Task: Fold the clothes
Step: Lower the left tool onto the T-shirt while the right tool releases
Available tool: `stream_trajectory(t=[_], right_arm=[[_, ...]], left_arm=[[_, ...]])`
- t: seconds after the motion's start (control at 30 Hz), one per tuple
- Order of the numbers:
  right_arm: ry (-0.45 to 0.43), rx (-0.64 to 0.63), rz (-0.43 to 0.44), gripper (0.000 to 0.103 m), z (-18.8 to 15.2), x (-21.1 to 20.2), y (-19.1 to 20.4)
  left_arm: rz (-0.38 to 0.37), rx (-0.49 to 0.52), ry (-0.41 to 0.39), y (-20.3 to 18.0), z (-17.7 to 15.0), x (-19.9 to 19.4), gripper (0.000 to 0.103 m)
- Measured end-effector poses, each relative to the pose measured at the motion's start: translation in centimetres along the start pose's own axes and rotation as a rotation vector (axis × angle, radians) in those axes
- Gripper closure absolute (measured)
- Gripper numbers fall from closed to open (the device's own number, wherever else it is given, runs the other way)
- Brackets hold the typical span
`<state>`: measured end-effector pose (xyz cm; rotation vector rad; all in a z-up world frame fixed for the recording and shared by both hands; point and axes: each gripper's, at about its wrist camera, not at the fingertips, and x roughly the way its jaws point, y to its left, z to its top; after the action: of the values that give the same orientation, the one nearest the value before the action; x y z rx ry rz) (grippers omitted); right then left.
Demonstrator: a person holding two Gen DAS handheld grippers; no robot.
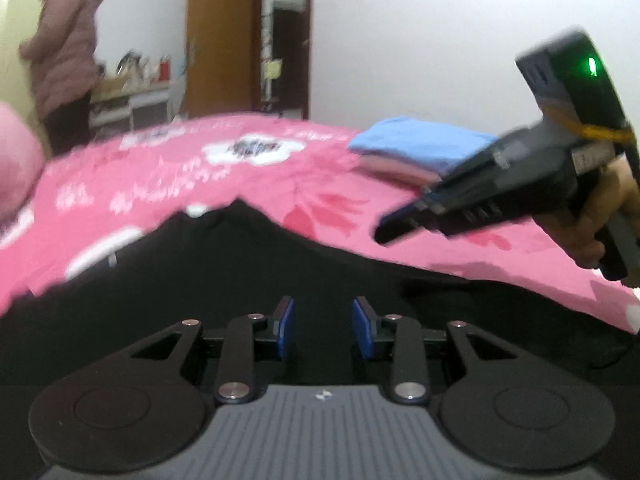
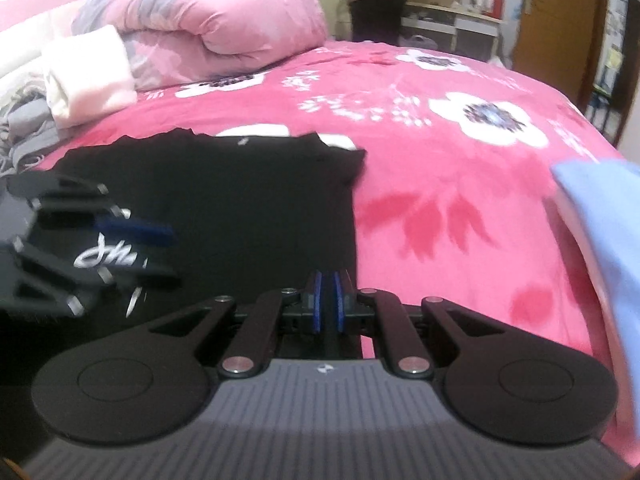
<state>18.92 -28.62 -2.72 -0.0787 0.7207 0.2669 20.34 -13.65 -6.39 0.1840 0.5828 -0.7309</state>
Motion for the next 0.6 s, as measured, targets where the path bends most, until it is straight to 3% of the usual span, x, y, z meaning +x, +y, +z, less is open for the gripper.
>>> stream_trajectory(t=[0.23,0.37,0.43,0.6], right_arm=[[0.05,-0.03,0.017,0.097,4.8,7.6,-0.4],[0.1,0.03,0.012,0.098,6.1,12.9,-2.5],[0.061,0.087,0.043,0.1,7.3,14.5,-3.9],[-0.003,0.224,0.003,0.097,9.7,15.5,-6.9]], left_arm=[[-0.038,-0.104,0.004,1.6,-1.5,1.1,0.069],[-0.073,-0.147,-0.01,2.5,-1.8,1.0,0.069],[-0.09,-0.17,-0.015,2.9,-1.8,1.0,0.069],[-0.106,-0.193,-0.019,3.1,-2.0,1.1,0.069]])
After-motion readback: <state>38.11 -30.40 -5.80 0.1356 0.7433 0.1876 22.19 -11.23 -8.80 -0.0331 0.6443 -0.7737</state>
